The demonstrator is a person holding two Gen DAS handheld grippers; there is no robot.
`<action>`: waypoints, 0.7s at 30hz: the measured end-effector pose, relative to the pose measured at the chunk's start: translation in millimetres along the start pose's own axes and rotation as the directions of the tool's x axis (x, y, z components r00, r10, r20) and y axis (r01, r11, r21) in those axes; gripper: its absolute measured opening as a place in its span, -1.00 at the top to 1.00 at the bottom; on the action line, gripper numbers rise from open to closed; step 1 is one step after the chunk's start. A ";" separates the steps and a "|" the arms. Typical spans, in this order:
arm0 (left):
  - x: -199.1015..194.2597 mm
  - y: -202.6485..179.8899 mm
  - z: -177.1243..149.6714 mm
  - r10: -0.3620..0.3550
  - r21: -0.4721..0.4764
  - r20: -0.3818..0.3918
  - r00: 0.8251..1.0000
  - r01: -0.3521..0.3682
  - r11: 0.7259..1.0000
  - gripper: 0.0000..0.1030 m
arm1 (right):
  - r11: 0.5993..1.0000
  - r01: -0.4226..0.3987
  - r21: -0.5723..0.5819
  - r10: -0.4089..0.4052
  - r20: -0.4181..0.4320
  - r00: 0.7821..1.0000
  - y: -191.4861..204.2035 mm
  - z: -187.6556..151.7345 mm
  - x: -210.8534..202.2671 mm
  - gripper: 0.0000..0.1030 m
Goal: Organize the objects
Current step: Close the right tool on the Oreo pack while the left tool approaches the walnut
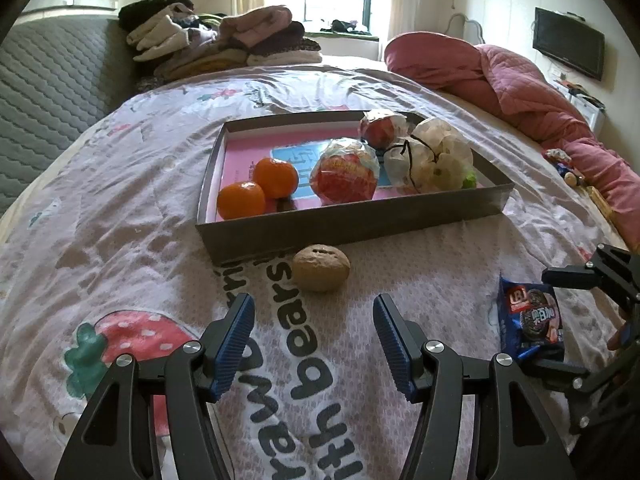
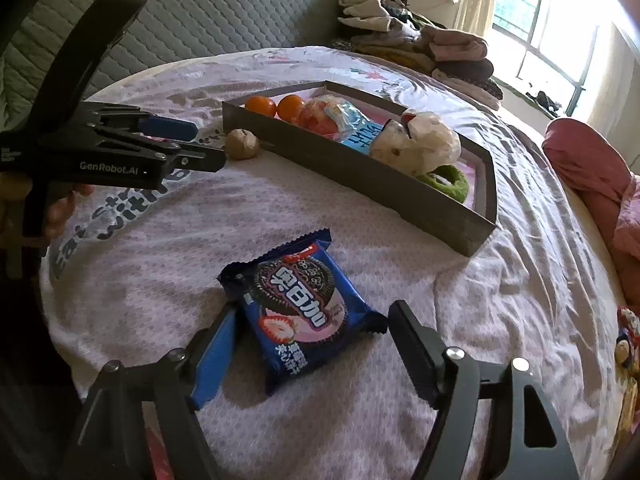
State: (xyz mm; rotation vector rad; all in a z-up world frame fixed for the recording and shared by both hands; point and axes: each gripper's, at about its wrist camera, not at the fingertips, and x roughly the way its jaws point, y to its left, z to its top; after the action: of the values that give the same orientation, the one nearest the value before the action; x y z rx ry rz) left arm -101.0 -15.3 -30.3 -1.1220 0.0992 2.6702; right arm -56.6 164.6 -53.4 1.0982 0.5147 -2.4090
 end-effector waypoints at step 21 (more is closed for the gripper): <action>26.3 2.4 17.5 0.017 -0.002 0.021 1.000 -0.017 1.000 -0.23 | 0.999 -0.040 0.012 0.040 0.017 0.999 -3.2 17.2 23.5 -0.10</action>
State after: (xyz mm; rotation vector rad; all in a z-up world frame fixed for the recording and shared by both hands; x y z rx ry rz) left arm -131.5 -9.8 -36.8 -1.0987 0.1028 2.6966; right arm -82.6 153.1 -60.6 1.0819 0.4687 -2.3880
